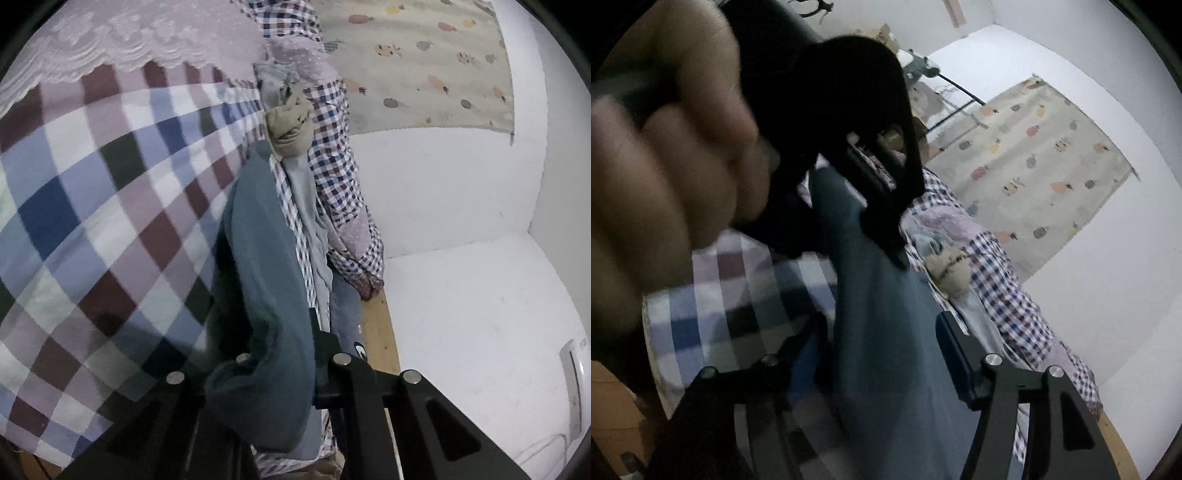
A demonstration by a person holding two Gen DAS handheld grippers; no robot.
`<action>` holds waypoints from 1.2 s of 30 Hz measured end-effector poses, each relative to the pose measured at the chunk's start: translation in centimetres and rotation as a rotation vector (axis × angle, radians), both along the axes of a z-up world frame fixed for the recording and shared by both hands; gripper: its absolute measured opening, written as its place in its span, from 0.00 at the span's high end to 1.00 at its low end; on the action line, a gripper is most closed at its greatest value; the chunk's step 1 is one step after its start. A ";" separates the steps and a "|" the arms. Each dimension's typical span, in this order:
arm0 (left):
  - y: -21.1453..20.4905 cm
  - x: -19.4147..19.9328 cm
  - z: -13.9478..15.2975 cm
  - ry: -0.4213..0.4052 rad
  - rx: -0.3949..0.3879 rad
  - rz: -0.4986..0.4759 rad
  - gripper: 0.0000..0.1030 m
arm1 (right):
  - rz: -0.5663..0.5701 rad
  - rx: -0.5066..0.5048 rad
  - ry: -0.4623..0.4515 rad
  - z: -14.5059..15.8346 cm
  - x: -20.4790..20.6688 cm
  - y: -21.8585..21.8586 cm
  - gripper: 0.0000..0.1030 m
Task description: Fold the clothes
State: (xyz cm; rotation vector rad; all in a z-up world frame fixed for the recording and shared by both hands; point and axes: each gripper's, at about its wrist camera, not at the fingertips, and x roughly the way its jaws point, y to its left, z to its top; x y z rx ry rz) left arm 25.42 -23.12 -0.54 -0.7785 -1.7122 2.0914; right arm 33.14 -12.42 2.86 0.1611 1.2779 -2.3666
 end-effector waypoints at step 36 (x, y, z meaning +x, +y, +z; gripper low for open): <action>-0.1 -1.3 2.9 -0.016 -0.009 0.092 0.92 | -0.614 0.065 -0.101 -0.1 -3.4 28.0 0.95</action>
